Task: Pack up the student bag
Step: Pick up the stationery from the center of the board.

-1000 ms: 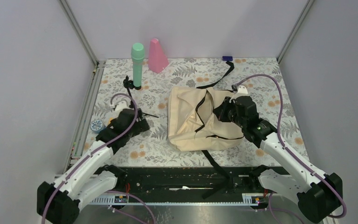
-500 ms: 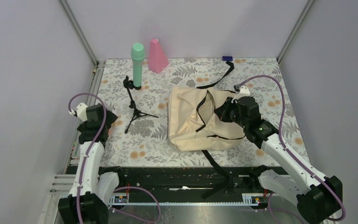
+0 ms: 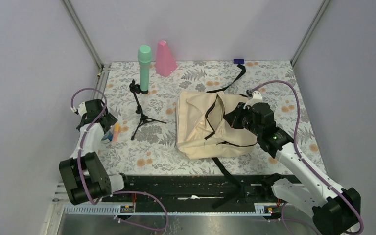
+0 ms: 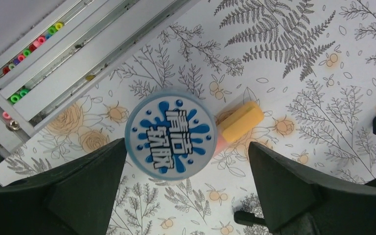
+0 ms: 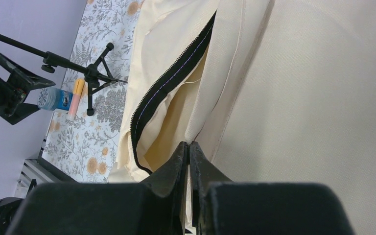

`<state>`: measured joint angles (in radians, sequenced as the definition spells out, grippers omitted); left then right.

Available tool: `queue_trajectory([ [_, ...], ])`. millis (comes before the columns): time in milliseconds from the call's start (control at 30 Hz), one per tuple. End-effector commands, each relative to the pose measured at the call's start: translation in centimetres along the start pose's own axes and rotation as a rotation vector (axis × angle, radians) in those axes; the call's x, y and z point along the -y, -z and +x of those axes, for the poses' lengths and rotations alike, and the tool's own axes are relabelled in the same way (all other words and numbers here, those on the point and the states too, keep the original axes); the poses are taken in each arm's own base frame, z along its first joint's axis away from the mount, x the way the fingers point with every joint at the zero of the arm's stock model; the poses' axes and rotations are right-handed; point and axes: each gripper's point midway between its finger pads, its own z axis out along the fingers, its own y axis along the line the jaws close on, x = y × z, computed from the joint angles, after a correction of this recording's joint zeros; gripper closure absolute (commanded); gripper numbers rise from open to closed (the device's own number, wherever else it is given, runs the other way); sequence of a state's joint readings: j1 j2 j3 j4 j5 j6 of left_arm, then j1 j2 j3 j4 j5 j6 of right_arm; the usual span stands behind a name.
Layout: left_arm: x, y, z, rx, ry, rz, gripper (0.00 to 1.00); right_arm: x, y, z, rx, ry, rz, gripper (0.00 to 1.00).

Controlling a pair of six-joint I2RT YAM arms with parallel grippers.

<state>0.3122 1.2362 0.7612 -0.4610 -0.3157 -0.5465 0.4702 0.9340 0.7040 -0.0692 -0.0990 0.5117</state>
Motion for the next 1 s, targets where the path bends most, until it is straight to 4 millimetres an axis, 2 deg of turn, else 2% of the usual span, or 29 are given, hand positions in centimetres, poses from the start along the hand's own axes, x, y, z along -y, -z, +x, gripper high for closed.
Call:
queue_trajectory([
  [0, 0.7, -0.8, -2.4, 0.043, -0.030, -0.003, 0.01, -3.1, 1.3, -4.5, 0.164, 0.008, -0.120, 1.00],
  [167, -0.4, -1.9, -2.2, 0.025, 0.004, -0.028, 0.01, -3.1, 1.5, -4.4, 0.168, 0.007, -0.121, 1.00],
  [267, -0.5, -2.5, -1.7, -0.012, -0.013, -0.036, 0.01, -3.0, 1.5, -4.3, 0.167, 0.006, -0.120, 1.00],
  [333, -0.2, -2.9, -1.4, -0.032, -0.018, -0.022, 0.05, -3.0, 1.5, -4.3, 0.167, 0.006, -0.120, 1.00],
  [433, 0.0, -3.3, -0.9, -0.063, -0.029, -0.011, 0.17, -3.0, 1.5, -4.2, 0.166, 0.005, -0.120, 1.00],
  [500, 0.2, -3.4, -0.7, -0.077, -0.036, -0.002, 0.32, -3.0, 1.4, -4.2, 0.165, 0.004, -0.120, 1.00],
  [567, 0.2, -3.5, -0.7, -0.077, -0.036, -0.003, 0.53, -2.9, 1.4, -4.2, 0.165, 0.004, -0.119, 1.00],
  [633, 0.2, -3.4, -0.9, -0.069, -0.034, -0.001, 0.66, -2.9, 1.3, -4.1, 0.160, 0.002, -0.119, 1.00],
  [800, 1.0, -2.6, -1.1, -0.056, -0.056, 0.067, 0.68, -3.0, 1.3, -4.1, 0.158, 0.001, -0.124, 1.00],
  [967, 2.1, -0.6, -2.0, 0.000, -0.062, 0.165, 0.69, -3.0, 1.3, -4.4, 0.164, 0.011, -0.117, 1.00],
])
